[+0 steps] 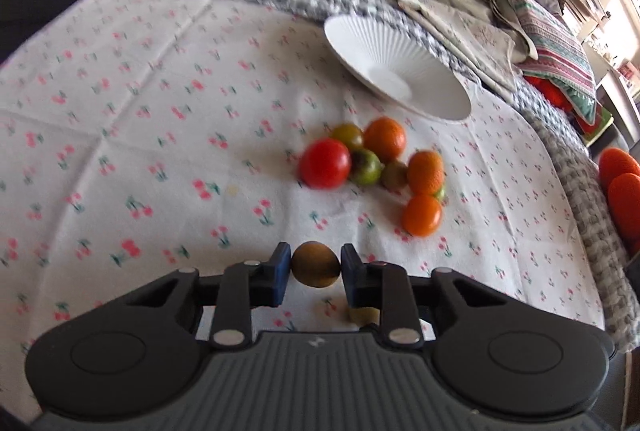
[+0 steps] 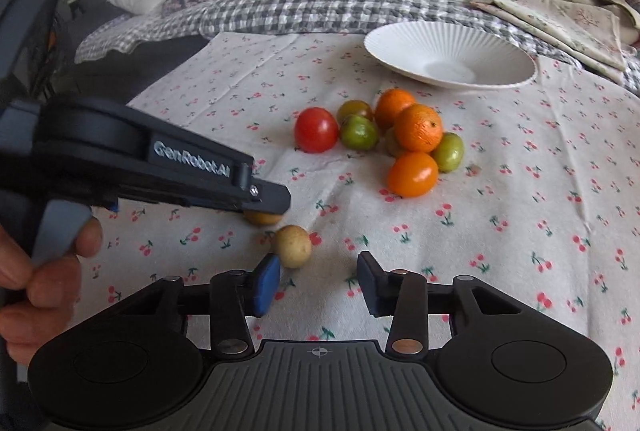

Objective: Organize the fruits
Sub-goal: 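Grasp one tan round fruit with the left tool while the right tool grasps the other, then carry both tan fruits over the white bowl and open both tools, then withdraw both open tools from the bowl back toward the fruit cluster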

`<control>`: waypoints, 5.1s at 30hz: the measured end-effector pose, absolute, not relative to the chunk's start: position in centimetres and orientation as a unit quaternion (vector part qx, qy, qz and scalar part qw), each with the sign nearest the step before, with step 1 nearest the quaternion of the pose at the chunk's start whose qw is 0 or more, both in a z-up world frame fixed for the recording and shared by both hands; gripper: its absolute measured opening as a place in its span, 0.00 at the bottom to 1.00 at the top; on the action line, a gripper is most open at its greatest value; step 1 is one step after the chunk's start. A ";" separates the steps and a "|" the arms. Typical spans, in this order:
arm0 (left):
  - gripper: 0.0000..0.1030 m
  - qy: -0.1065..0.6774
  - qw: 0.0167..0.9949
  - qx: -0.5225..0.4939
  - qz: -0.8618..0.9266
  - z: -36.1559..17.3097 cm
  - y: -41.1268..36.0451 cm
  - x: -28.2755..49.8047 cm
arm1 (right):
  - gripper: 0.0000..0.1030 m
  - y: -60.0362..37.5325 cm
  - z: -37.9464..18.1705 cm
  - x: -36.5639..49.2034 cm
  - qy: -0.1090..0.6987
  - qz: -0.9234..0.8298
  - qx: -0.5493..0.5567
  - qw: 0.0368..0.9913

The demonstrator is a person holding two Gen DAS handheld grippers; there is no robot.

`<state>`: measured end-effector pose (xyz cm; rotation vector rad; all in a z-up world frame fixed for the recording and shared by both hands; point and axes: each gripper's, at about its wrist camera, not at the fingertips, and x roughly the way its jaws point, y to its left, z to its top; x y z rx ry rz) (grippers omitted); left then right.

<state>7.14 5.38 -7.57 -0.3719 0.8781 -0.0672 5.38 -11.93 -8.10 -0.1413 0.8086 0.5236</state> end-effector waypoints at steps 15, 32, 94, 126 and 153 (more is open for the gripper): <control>0.24 0.391 0.910 -0.135 -0.011 -5.3 5.8 7.8 | 0.23 -11.2 -7.2 5.9 0.372 0.272 -0.069 0.885; 0.24 0.375 0.923 -0.081 -0.031 -2.7 4.2 13.6 | 0.23 -17.7 -2.7 10.2 0.336 0.213 -0.021 0.917; 0.67 0.329 0.942 -0.021 -0.067 -2.6 2.0 21.5 | 0.80 -22.4 -1.4 21.1 0.281 0.144 0.074 0.946; 0.72 0.377 0.915 -0.010 -0.143 -3.9 4.5 11.8 | 0.94 -23.0 -1.0 10.8 0.312 0.135 0.129 0.931; 0.31 0.411 0.896 0.060 -0.156 -8.1 2.6 14.1 | 0.94 -21.7 -3.1 11.8 0.370 0.135 0.100 0.914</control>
